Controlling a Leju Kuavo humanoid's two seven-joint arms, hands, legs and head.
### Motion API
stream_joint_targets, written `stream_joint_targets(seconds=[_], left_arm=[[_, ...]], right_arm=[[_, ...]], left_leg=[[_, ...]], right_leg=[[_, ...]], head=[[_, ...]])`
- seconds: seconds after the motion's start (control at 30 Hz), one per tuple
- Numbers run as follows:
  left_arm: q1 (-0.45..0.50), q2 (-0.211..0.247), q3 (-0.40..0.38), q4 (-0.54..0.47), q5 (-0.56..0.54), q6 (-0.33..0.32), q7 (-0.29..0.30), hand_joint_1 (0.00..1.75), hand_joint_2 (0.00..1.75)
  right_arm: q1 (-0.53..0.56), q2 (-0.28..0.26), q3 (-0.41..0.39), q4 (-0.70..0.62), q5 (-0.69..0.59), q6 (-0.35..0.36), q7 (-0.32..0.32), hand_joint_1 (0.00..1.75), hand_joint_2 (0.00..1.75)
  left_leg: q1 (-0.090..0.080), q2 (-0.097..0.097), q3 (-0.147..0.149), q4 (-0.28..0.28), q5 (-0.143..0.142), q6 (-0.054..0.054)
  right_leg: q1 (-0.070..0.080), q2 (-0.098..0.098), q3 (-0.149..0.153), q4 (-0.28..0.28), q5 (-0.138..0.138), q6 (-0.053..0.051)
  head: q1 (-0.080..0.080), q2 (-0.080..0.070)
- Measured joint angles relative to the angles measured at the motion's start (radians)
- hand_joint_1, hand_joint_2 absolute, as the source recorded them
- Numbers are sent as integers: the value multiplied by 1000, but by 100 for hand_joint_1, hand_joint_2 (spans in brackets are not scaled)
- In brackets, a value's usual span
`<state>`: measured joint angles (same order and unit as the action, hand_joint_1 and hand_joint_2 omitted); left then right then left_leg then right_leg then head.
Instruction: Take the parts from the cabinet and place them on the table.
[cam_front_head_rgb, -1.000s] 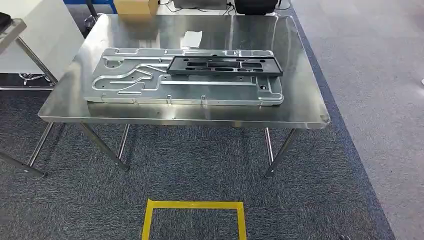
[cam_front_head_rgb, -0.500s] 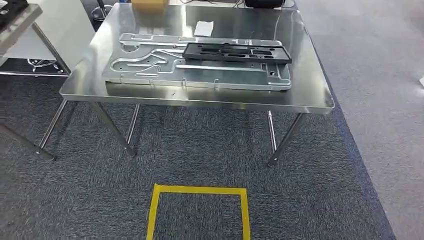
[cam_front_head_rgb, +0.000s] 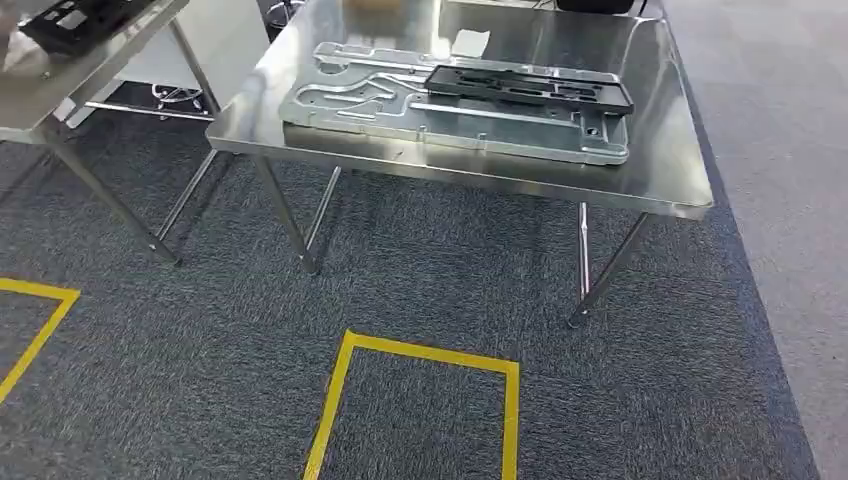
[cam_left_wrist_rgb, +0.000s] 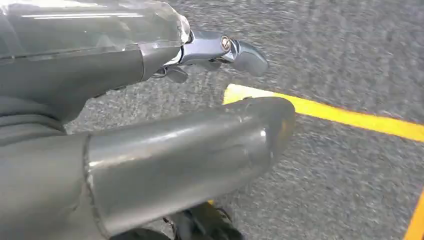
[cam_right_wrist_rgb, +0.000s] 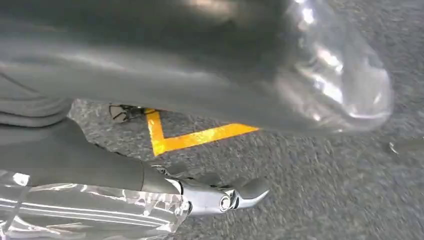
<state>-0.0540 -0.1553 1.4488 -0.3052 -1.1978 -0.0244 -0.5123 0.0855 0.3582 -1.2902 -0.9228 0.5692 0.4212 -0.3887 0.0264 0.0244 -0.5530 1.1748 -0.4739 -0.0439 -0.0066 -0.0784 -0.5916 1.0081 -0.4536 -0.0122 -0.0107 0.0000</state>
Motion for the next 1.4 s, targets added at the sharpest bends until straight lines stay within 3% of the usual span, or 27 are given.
stream_joint_targets(seconds=[0.03, 0.07, 0.17, 0.2, 0.27, 0.33, 0.37, 0.4, 0.47, 0.5, 0.53, 0.57, 0.6, 0.7, 0.73, 0.8, 0.87, 0.9, 0.97, 1.03, 1.07, 1.1, 1.2, 1.23, 1.3, 1.37, 1.4], left_arm=[[-6, -1, 0, 0, -1, 0, 0, 0, 0], [-10, 0, 0, -1, -1, 0, -2, 0, 0], [-2, 0, 0, -1, -2, 2, -3, 0, 0], [1, 0, 1, -1, -2, 2, -3, 0, 0], [-1, 0, 1, -1, -2, 3, -2, 0, 0], [-3, 0, 1, -1, -2, 3, -3, 0, 0], [-2, 0, 1, -1, -3, 4, -3, 0, 0], [-1, 0, 1, -1, -3, 6, -5, 0, 0], [0, 0, 1, -1, -6, 6, -8, 0, 0], [0, 0, 1, -1, -8, 7, -10, 0, 0], [-3, -7, 1, 0, -11, 8, -10, 0, 0], [-5, -7, 1, 0, -11, 10, -10, 0, 0], [-4, -6, 1, 0, -13, 11, -11, 0, 0], [2, -4, 1, -1, -15, 13, -11, 0, 0], [4, -3, 1, -1, -15, 15, -11, 0, 0], [1, -3, 1, -1, -16, 17, -10, 0, 0], [-1, -3, 1, -1, -16, 18, -10, 0, 0], [1, -2, 1, -1, -16, 19, -10, 0, 0], [3, -1, 1, -1, -16, 21, -10, 0, 0], [2, 0, 1, -1, -16, 21, -10, 0, 0], [-1, 0, 1, -1, -16, 21, -10, 0, 0], [0, 0, 1, -1, -16, 21, -11, 0, 0], [2, 0, 1, -1, -16, 23, -10, 0, 0], [2, -1, 1, -1, -16, 24, -10, 0, 0], [1, -2, 1, -1, -16, 24, -9, 0, 0], [-2, -2, 1, -1, -16, 27, -9, 0, 0], [-1, -2, 1, -1, -17, 27, -8, 0, 0]], right_arm=[[-5, -1, -7, 3, 5, 0, 0, 0, 0], [-7, 0, -14, 7, 11, 0, 0, 0, 0], [-19, 0, -28, 14, 18, 0, -1, 0, 0], [-21, 0, -32, 16, 18, 0, -1, 0, 0], [-18, -1, -39, 21, 23, 0, -2, 0, 0], [-17, -2, -47, 25, 39, 3, -2, 0, 0], [-19, -2, -53, 26, 50, 6, -4, 0, 0], [-22, -2, -60, 28, 63, 9, -6, 0, 0], [-27, -2, -68, 31, 82, 11, -11, 0, 0], [-28, -2, -72, 33, 92, 13, -13, 0, 0], [-30, -4, -79, 32, 100, 14, -15, 0, 0], [-33, -5, -87, 35, 106, 14, -16, 0, 0], [-37, -5, -92, 36, 109, 16, -16, 0, 0], [-43, -5, -102, 40, 122, 14, -18, 0, 0], [-47, -6, -106, 40, 131, 12, -18, 0, 0], [-44, -6, -116, 43, 151, 6, -19, 0, 0], [-44, -6, -128, 51, 161, 1, -19, 0, 0], [-46, -6, -133, 53, 165, 1, -19, 0, 0], [-48, -7, -139, 59, 174, 0, -20, 0, 0], [-52, -7, -143, 64, 177, 0, -20, 0, 0], [-53, -9, -144, 64, 177, 0, -21, 0, 0], [-54, -9, -146, 66, 179, 0, -22, 0, 0], [-67, -10, -149, 71, 191, -1, -23, 0, 0], [-67, -14, -151, 71, 197, -1, -23, 0, 0], [-67, -16, -159, 74, 214, -5, -21, 0, 0], [-65, -17, -165, 79, 230, -10, -16, 0, 0], [-65, -18, -169, 81, 239, -14, -14, 0, 0]], left_leg=[[-2, 33, 69, -85, -48, -3], [-12, 33, 98, -156, -84, 15], [-16, 17, 73, -156, -72, 51], [-11, 15, 62, -161, -57, 64], [-11, 0, 28, -161, -31, 78], [-14, -22, -7, -161, -9, 82], [-16, -31, -23, -159, 4, 82], [-17, -41, -39, -159, 18, 80], [-19, -62, -63, -158, 40, 76], [-20, -76, -73, -158, 51, 73], [-16, -82, -78, -158, 59, 70], [-22, -95, -83, -155, 69, 64], [-20, -100, -85, -157, 78, 58], [-21, -128, -88, -172, 105, 35], [-18, -99, -100, -151, 78, 39], [-14, -48, -140, -39, -30, 33], [-12, -37, -181, 109, -102, 21], [-11, -34, -184, 143, -98, 17], [-6, -25, -109, 60, -47, 12], [-4, 13, 14, -122, -11, 13], [-12, 37, 32, -150, -34, 24], [-18, 33, 13, -132, -14, 36], [-14, 11, 6, -151, -23, 55], [-8, 3, 11, -159, -15, 65], [-8, -10, 1, -162, -6, 79], [-11, -32, -11, -160, 1, 82], [-11, -43, -15, -159, 3, 81]], right_leg=[[4, -8, -10, 15, 1, 5], [6, -16, -19, 31, 3, 13], [2, -43, -22, 28, 28, 33], [-4, -18, -27, 34, 19, 44], [-6, 59, -50, 109, -108, 56], [-6, 72, -76, 240, -195, 55], [-5, 74, -82, 291, -199, 52], [-5, 75, -72, 309, -165, 48], [-3, 83, -4, 238, -86, 36], [2, 102, 66, 142, -68, 24], [4, 140, 129, 51, -81, 11], [7, 149, 182, -40, -113, 5], [8, 145, 187, -56, -122, 13], [4, 116, 182, -68, -98, -5], [2, 101, 176, -71, -89, -12], [5, 78, 162, -70, -78, -23], [6, 49, 146, -65, -70, -21], [6, 37, 138, -61, -69, -19], [4, 11, 123, -46, -69, -15], [2, -10, 115, -26, -76, -4], [6, -16, 107, -19, -80, 3], [8, -23, 111, -16, -81, 9], [13, -46, 111, -13, -80, 25], [8, -32, 109, -5, -89, 32], [1, 53, 64, 90, -164, 43], [-2, 72, -14, 254, -237, 49], [-2, 73, -37, 298, -242, 50]], head=[[-2, 0], [-1, 0], [0, 0], [0, 0], [4, 0], [5, 0], [5, 0], [5, 0], [5, 0], [5, 0], [3, 0], [6, 0], [5, 0], [6, 0], [6, 0], [-5, 0], [-6, 0], [-6, 0], [-5, 0], [-6, 0], [-7, 0], [1, 0], [3, 0], [3, 0], [11, 0], [11, 0], [10, 0]])
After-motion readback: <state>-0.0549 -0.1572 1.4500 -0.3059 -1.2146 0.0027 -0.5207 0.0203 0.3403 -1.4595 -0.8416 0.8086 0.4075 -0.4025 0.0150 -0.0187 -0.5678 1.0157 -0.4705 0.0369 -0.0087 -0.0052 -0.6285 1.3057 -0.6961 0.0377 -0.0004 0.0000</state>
